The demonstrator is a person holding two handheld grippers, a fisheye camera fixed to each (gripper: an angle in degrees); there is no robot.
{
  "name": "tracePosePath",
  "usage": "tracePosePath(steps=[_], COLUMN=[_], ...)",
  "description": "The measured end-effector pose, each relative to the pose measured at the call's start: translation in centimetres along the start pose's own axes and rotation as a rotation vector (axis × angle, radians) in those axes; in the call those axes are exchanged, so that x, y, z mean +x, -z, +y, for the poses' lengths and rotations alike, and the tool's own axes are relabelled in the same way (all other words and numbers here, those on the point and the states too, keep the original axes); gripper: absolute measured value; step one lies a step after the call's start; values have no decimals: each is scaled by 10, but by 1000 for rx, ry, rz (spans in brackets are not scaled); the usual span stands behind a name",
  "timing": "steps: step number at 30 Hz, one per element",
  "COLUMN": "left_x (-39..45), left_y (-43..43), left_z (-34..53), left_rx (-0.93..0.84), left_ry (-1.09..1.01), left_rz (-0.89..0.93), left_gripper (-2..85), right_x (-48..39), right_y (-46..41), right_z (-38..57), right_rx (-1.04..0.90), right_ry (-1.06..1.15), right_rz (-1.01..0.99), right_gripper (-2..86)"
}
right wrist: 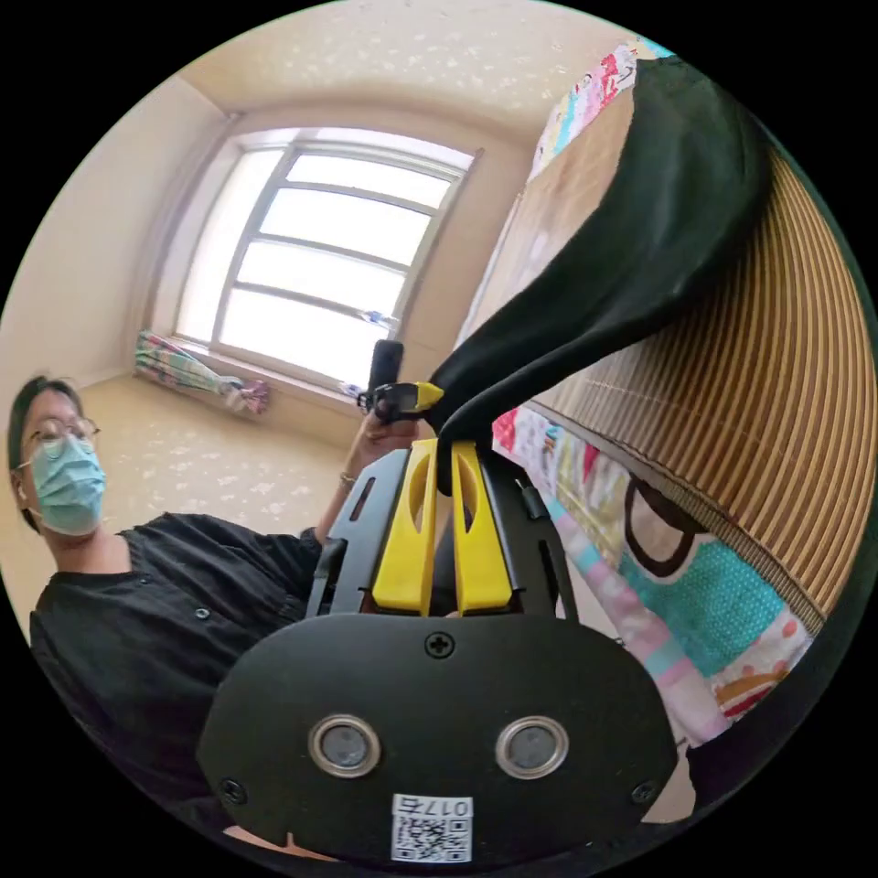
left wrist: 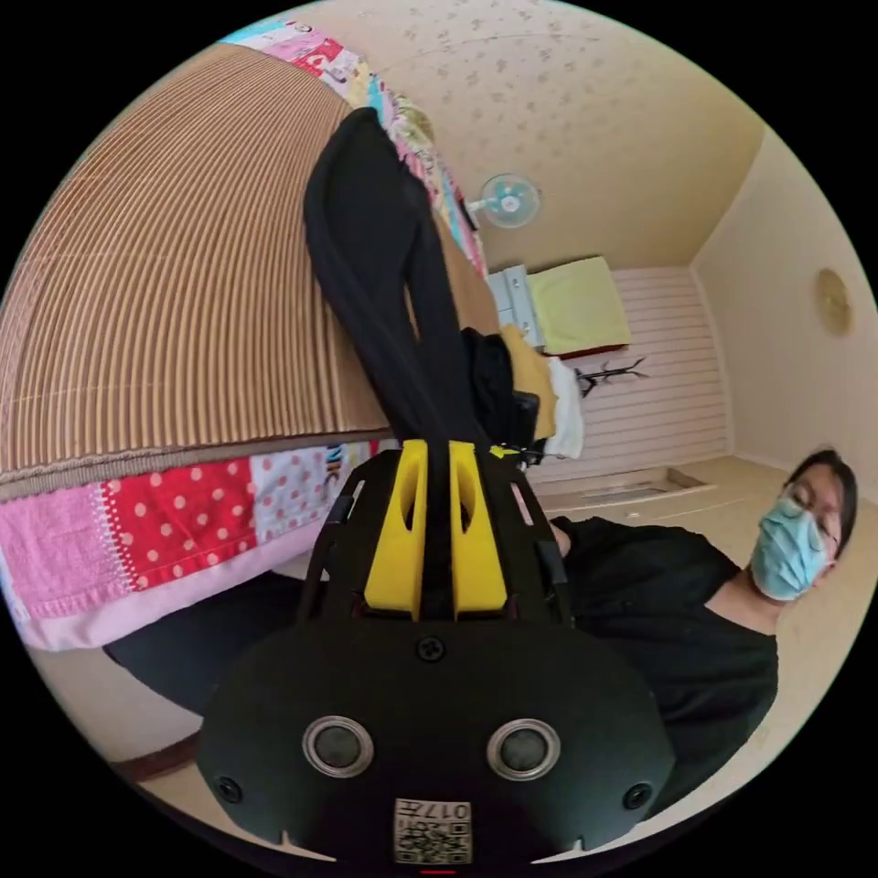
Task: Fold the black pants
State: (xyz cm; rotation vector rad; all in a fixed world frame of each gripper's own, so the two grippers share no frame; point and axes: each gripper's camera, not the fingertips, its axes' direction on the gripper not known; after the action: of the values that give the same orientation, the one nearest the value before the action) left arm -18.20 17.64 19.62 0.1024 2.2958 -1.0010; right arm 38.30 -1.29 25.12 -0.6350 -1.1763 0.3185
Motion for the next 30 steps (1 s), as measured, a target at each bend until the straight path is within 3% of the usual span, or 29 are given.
tracePosePath(steps=[3, 5, 8, 11, 13, 15, 17, 20, 22, 24, 28, 30], left_x=[9, 3, -26, -40, -38, -39, -41, -29, -26, -19, -21, -23], left_y=[39, 50, 43, 12, -6, -9, -8, -5, -17, -33, -69, -76], left_z=[19, 33, 60, 81, 92, 102, 113, 129, 147, 159, 177, 186], left_rx=[160, 219, 220, 122, 69, 126, 157, 54, -87, -132, -186, -166], left_ry=[-49, -40, 83, 132, 113, 126, 159, 149, 242, 259, 298, 295], left_rz=[230, 289, 198, 262, 403, 537, 549, 167, -328, -526, -726, -698], left_gripper=[46, 46, 68, 97, 97, 82, 50, 22, 22, 25, 47, 73], right_x=[-37, -51, -58, -62, -72, -78, -80, -82, -77, -73, -72, -78], right_y=[42, 58, 65, 55, 46, 47, 52, 48, 18, -16, -35, -17], right_z=[3, 9, 18, 24, 29, 33, 39, 51, 63, 78, 116, 125], right_rx=[93, 135, 119, 41, -1, 37, 97, 76, -116, -285, -353, -283], right_ry=[72, 75, 37, -10, 29, 49, 47, 8, -67, -75, -108, -146], right_rz=[-111, -118, 76, 186, 102, 5, -53, 71, 386, 517, 604, 646], right_gripper=[30, 29, 27, 27, 26, 25, 24, 21, 17, 13, 10, 13])
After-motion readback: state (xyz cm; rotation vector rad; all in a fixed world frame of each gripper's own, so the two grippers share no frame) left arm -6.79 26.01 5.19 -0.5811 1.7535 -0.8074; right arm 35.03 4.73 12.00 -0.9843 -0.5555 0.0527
